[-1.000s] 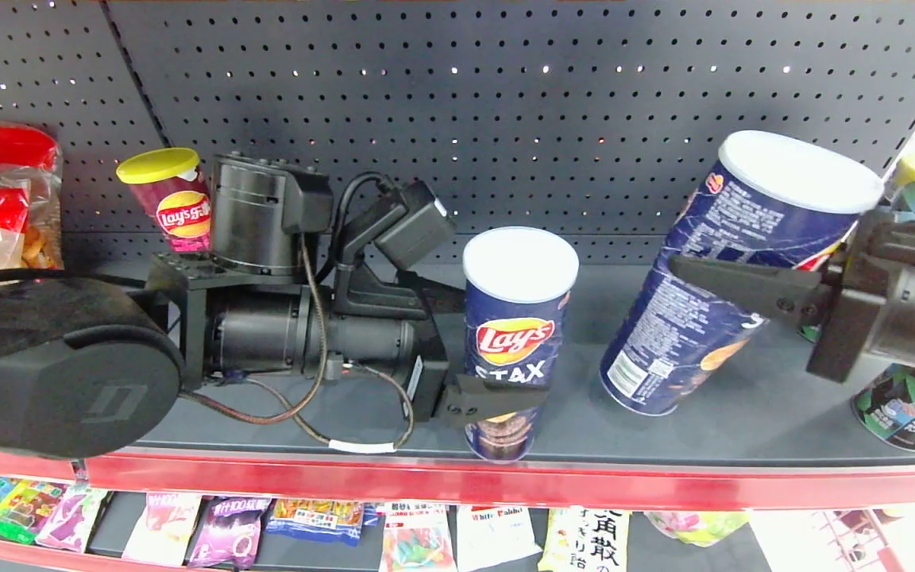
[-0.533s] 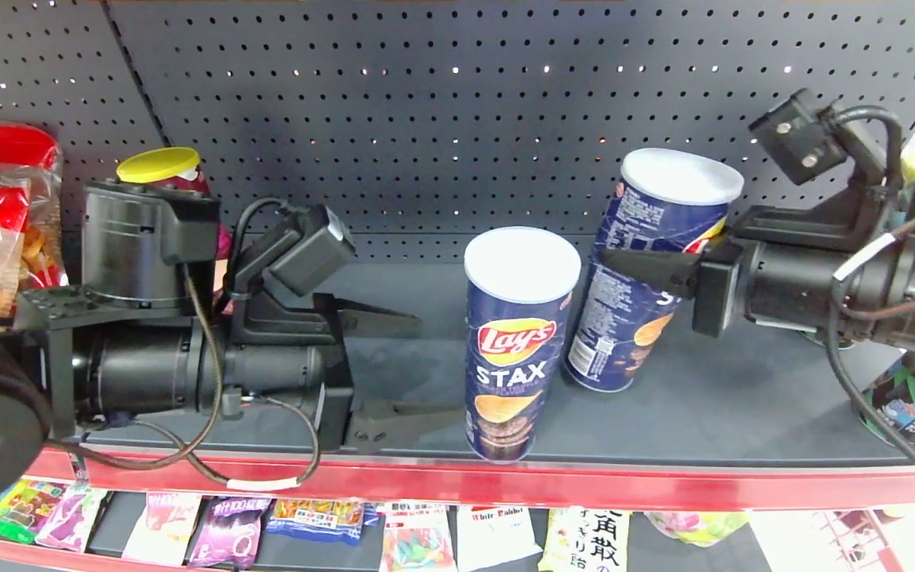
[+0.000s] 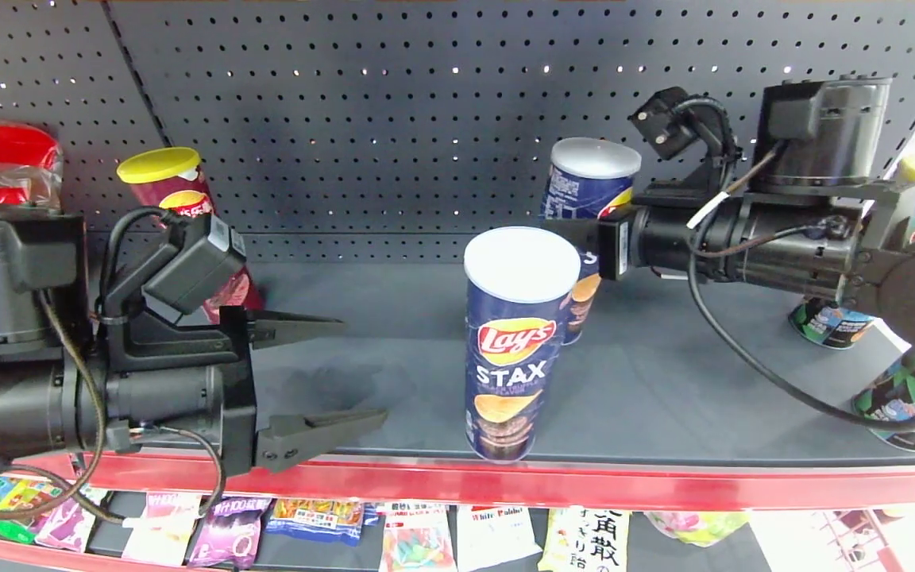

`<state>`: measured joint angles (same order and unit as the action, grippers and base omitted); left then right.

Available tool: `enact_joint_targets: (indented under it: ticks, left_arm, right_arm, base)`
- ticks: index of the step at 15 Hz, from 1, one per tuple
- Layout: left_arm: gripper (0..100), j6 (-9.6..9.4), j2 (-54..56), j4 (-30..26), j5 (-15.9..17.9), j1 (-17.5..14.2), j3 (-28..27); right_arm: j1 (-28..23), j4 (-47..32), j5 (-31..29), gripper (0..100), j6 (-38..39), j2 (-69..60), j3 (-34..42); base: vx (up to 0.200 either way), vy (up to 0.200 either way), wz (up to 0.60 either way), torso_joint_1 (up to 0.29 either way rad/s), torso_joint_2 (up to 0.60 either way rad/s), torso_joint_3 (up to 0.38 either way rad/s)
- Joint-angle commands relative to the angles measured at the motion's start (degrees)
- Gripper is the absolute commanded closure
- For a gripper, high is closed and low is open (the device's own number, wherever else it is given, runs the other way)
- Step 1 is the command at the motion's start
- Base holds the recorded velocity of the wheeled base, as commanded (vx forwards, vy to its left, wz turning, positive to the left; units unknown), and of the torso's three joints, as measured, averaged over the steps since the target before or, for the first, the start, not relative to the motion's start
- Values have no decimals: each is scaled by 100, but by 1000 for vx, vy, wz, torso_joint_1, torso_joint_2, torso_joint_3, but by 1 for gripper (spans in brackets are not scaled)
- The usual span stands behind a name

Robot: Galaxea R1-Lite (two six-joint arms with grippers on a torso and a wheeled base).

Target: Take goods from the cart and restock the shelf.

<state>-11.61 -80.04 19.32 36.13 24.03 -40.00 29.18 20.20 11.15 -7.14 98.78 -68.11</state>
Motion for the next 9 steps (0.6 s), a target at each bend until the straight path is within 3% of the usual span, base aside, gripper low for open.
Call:
enact_joint_targets:
  ticks: [1,9]
  left_arm:
    - [0,0,50,10,8,-153,9]
    - [0,18,41,10,17,-232,36]
  right_arm:
    - [0,28,1,100,-6,528,-405]
    - [43,274,10,100,-6,809,-607]
  base:
    - [0,0,0,0,0,0]
    - [0,0,0,0,0,0]
